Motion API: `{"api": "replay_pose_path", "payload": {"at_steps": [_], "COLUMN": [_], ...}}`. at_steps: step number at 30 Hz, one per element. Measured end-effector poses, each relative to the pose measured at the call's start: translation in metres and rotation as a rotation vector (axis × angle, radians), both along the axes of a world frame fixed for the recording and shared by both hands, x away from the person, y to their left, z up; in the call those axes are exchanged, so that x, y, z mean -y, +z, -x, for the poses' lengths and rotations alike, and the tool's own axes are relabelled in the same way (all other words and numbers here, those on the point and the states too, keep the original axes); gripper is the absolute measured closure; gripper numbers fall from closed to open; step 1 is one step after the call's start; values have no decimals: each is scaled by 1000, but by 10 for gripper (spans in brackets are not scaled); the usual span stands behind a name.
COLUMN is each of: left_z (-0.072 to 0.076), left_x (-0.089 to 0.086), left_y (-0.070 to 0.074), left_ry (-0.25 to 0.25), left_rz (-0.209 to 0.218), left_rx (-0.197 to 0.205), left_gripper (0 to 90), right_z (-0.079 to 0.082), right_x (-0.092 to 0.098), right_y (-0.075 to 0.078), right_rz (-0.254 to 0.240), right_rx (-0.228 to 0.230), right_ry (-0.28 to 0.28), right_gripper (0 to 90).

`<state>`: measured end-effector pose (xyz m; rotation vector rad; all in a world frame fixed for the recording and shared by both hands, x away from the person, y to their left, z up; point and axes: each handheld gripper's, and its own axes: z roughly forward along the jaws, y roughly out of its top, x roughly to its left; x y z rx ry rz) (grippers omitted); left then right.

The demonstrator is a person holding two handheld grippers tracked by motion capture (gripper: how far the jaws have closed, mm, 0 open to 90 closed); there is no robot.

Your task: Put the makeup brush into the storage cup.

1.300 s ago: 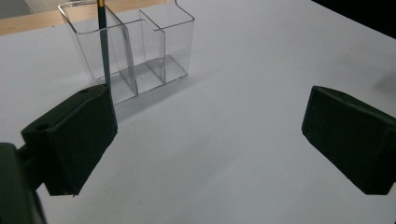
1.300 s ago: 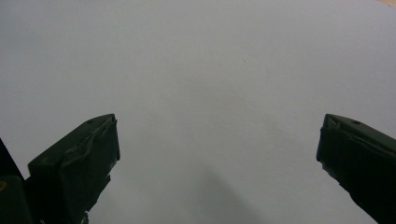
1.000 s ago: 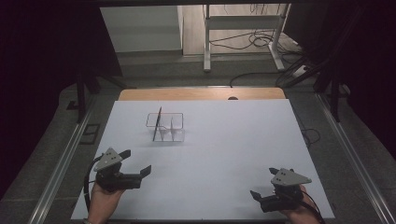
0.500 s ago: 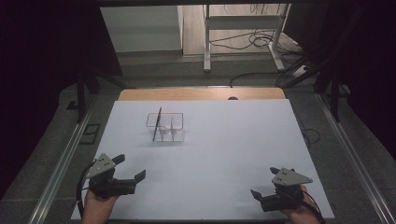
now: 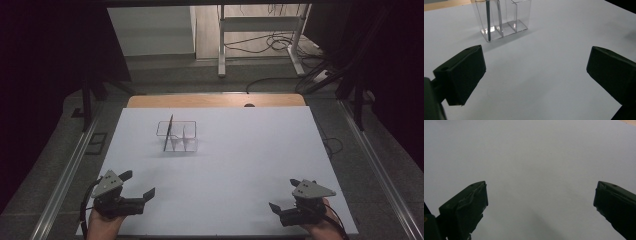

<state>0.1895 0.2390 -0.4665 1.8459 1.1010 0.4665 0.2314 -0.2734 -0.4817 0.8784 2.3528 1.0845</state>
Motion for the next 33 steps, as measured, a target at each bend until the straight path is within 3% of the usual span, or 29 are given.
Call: {"api": "replay_pose_path", "payload": {"at_steps": [13,33], "left_z": [12,24], "left_x": [-6,-18], "left_y": [-2,-16], "left_ry": [9,48], "left_rz": [2,-27], "left_rx": [5,-32], "left_gripper": [13,11], "right_z": [0,0], "right_x": [1,0], "right_y": [1,-1], "right_rz": [-5,7], "right_rx": [3,-2], "right_ry": [-12,-3], "right_gripper": [0,0]}}
